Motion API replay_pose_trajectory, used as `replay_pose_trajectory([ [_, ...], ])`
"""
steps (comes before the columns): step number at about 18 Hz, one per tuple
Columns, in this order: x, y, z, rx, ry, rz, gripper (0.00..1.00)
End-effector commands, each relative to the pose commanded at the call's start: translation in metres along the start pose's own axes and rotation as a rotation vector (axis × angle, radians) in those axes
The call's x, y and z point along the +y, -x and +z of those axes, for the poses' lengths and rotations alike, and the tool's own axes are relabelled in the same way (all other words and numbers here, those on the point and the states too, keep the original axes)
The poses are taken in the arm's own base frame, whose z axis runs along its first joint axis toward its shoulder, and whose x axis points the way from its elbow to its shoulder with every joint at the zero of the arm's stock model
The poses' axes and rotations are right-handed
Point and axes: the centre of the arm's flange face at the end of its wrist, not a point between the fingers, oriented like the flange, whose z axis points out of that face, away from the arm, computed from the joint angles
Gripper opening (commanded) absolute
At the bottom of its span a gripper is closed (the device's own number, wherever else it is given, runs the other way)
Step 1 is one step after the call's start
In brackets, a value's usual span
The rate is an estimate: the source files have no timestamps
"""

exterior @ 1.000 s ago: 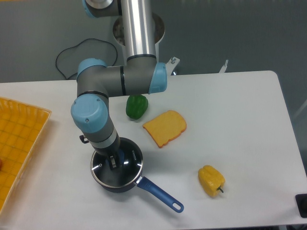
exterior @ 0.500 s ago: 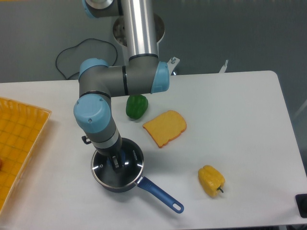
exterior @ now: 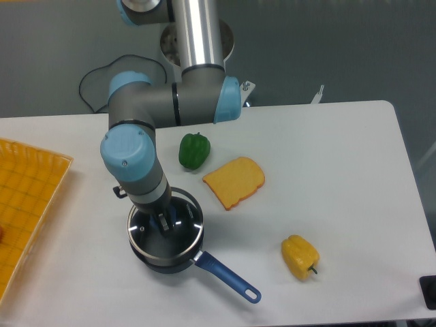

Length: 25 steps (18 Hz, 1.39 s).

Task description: Open the lid

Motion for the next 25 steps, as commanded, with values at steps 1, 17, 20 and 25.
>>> replay_pose_trajectory([
  [1,0.005,0.000,-0.003,0.005,0.005,-0.006,0.44],
  [17,0.098,0.017,-0.025,0.023,0.002,0.130,0.44],
  [20,0.118,0.022,-0.017,0.034,0.001,0.163,0.45],
  [25,0.141,0.028,-0.011,0.038,-0.004,0.151,0.45],
])
